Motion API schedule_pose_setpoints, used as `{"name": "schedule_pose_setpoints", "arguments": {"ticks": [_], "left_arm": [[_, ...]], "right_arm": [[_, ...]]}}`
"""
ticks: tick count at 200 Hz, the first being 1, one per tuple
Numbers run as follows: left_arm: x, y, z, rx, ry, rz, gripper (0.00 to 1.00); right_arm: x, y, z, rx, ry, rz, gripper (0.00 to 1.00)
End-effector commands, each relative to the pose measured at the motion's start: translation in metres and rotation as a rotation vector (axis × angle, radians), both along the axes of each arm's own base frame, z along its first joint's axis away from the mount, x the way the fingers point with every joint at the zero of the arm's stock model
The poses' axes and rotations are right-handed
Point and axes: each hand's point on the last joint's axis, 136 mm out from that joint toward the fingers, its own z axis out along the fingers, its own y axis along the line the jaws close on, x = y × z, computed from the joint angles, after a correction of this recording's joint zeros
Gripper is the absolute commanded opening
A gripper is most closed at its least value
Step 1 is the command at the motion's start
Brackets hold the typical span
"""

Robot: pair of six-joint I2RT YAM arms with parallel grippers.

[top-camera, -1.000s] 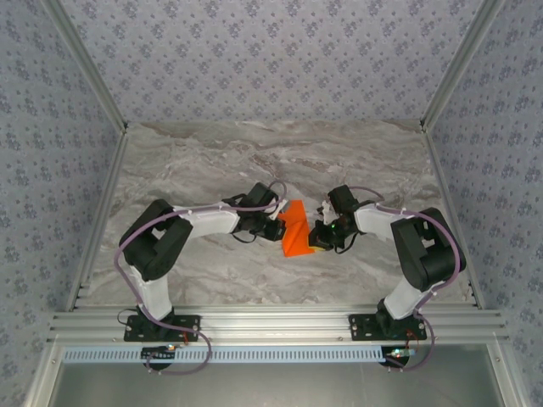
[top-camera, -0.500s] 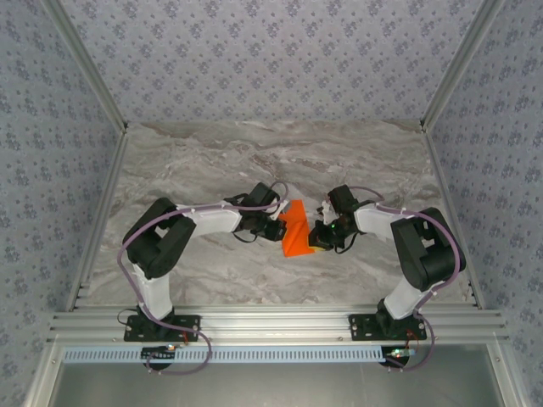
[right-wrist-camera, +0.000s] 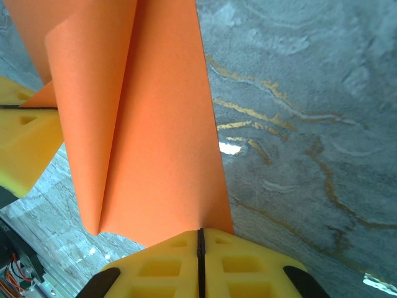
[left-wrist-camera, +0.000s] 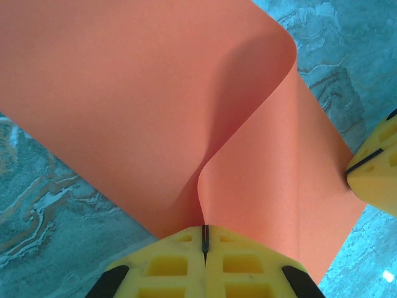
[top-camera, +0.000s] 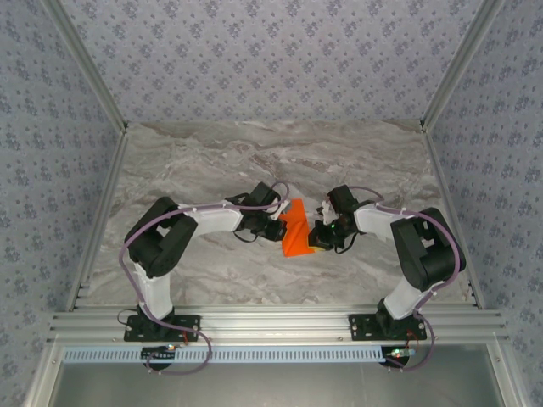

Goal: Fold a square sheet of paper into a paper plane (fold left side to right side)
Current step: Fold the paper at the center of the table.

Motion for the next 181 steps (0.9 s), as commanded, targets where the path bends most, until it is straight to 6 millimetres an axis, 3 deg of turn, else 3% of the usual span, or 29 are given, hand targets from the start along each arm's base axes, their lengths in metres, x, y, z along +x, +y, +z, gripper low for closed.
{"name": "schedule_pose_setpoints", "arguments": {"ticks": [1,43,96,118,181], "left_arm": [[0.004,0.0,-0.005,0.024,0.003,-0.014,0.0],[0.001,0.003,-0.009,0.041,0.014,-0.02,0.0],[-0.003,0.007,-0.015,0.059,0.027,-0.027,0.0],[-0.004,0.007,-0.015,0.061,0.03,-0.029,0.0],[-0.005,0.007,-0.016,0.068,0.031,-0.032,0.0]], "right_arm": [[-0.012,-0.008,-0.015,-0.068,0.055,0.017,0.08],[-0.007,-0.002,-0.007,-0.032,0.026,0.023,0.08],[0.023,0.013,0.043,0.138,-0.131,-0.005,0.08],[0.037,0.025,0.055,0.213,-0.164,-0.034,0.08],[0.055,0.052,0.047,0.242,-0.156,-0.023,0.07]]}}
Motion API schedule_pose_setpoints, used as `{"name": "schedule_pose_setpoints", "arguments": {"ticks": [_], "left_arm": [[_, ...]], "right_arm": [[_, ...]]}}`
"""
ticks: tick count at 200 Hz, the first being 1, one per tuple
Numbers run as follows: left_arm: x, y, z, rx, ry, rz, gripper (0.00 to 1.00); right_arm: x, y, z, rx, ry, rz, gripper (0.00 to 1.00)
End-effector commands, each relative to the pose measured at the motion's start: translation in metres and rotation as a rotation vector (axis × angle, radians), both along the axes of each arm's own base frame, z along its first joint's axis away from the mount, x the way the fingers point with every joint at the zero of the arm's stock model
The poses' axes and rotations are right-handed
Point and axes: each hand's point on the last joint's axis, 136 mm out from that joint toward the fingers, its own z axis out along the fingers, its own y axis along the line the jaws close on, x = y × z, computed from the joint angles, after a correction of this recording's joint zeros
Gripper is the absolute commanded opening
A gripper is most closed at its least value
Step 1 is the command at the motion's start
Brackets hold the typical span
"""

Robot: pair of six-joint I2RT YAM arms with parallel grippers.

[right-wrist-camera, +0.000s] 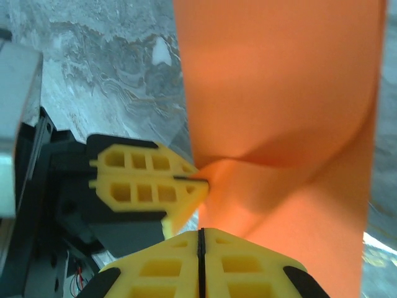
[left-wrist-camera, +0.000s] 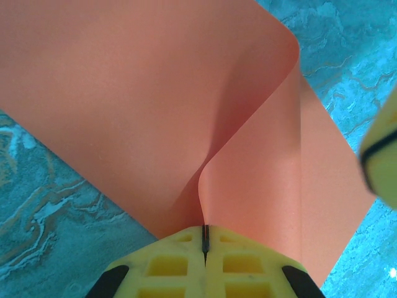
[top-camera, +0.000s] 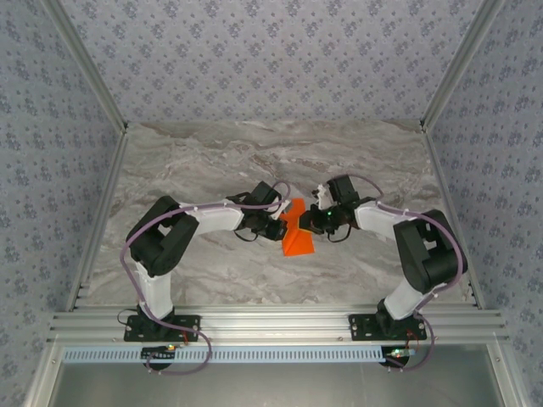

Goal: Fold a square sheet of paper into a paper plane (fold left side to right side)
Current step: Fold the paper at the center of the table.

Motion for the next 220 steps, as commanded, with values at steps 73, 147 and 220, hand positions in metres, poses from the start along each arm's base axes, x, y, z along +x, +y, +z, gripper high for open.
{"name": "schedule_pose_setpoints", "arguments": {"ticks": [73,147,220], "left_arm": [[-0.008,0.006,-0.016,0.07,0.031,-0.026,0.0],[-0.009,0.008,-0.019,0.08,0.036,-0.024,0.0],[-0.007,0.005,-0.009,0.056,0.024,-0.017,0.03]], "right_arm": [[0.005,0.014,-0.026,-0.026,0.043,0.034,0.07],[-0.004,0.004,-0.045,-0.095,0.071,0.051,0.07],[-0.016,-0.012,-0.066,-0.192,0.133,0.045,0.07]]}}
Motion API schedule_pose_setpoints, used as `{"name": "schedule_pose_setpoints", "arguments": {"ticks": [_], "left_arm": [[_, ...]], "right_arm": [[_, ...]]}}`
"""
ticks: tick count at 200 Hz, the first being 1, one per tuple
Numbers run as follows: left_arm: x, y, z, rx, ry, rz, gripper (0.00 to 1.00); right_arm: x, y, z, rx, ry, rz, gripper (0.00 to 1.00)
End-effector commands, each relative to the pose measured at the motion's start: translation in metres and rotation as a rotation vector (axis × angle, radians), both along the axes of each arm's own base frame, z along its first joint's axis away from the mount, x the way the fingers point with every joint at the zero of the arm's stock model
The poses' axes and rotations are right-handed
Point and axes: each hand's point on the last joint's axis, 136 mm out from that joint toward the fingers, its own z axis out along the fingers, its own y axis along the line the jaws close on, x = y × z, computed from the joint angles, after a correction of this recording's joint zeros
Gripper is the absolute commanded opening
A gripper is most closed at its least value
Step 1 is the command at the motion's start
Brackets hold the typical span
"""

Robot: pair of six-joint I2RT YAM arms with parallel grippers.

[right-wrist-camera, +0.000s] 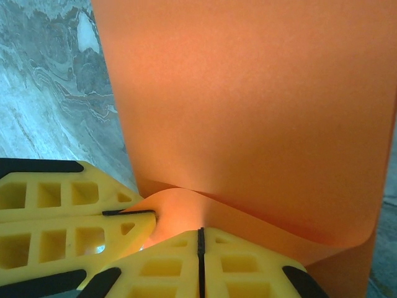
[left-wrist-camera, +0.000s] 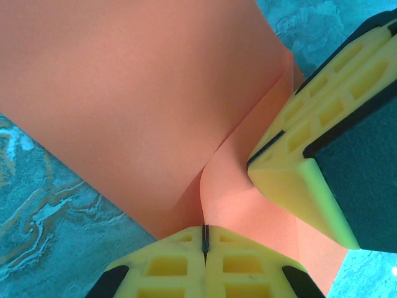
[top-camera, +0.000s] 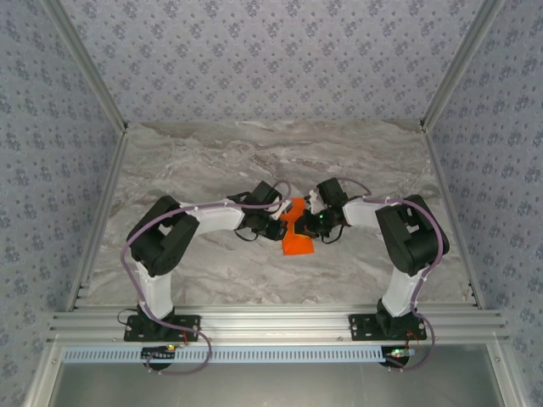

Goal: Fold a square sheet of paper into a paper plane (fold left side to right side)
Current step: Fold the paper at the center of the table.

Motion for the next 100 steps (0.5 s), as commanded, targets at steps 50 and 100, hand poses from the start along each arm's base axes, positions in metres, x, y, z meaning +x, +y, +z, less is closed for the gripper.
{"name": "schedule_pose_setpoints", "arguments": {"ticks": [50,100], "left_arm": [[0.002,0.001,0.041,-0.018,-0.05,0.015,0.19],[-0.018,0.002,0.074,-0.116,-0.036,-0.006,0.23]], "right_arm": [[-0.017,-0.019,-0.029,-0.12,0.09,-0.006,0.07],[-0.015,-0.018,-0.027,-0.116,0.085,-0.005,0.07]]}}
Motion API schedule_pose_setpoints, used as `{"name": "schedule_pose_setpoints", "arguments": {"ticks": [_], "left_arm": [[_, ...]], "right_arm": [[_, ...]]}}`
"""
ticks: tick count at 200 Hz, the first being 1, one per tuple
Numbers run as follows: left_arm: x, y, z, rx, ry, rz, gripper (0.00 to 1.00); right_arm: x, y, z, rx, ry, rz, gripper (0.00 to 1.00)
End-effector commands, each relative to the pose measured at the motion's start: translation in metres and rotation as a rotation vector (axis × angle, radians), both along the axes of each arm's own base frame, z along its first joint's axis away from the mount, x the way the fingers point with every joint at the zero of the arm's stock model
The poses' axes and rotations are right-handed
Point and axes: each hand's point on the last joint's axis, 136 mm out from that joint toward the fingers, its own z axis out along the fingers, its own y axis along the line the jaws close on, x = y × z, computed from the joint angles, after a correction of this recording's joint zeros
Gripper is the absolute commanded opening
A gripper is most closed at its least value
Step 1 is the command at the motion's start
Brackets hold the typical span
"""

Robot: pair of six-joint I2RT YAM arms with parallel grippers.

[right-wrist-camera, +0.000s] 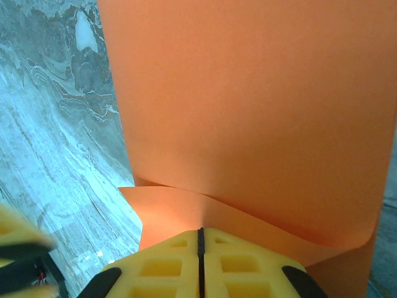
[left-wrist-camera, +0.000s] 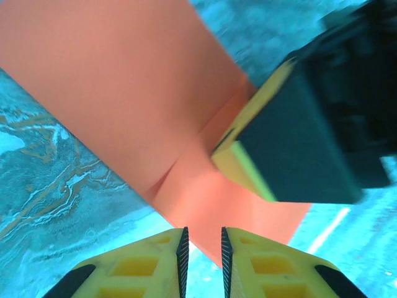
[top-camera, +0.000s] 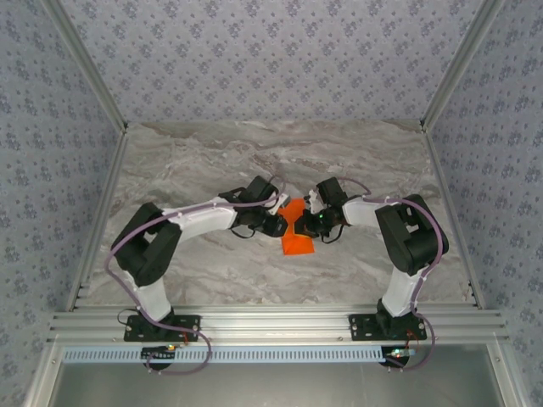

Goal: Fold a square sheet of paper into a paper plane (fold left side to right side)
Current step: Fold the paper at the center of the table.

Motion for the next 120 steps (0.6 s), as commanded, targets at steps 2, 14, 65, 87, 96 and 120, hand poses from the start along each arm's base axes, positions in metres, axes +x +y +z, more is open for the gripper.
{"name": "schedule_pose_setpoints", "arguments": {"ticks": [2,14,65,87,96,120], "left_arm": [[-0.017,-0.004,0.025,-0.083,0.022,-0.029,0.22],[-0.025,-0.009,0.031,-0.145,0.054,-0.045,0.23],[-0.051,-0.036,0.023,-0.281,0.2,-0.1,0.22],[-0.055,-0.044,0.015,-0.291,0.234,-0.109,0.22],[-0.055,-0.046,0.011,-0.283,0.241,-0.11,0.22],[-0.056,-0.045,-0.005,-0.247,0.27,-0.104,0.22]], "right_arm": [[-0.015,-0.018,-0.027,-0.112,0.082,-0.012,0.07],[-0.015,-0.018,-0.027,-0.111,0.083,-0.011,0.07],[-0.014,-0.017,-0.026,-0.112,0.083,-0.009,0.07],[-0.015,-0.018,-0.026,-0.113,0.085,-0.009,0.07],[-0.015,-0.018,-0.026,-0.114,0.085,-0.007,0.07],[-0.016,-0.017,-0.026,-0.115,0.086,-0.003,0.07]]}}
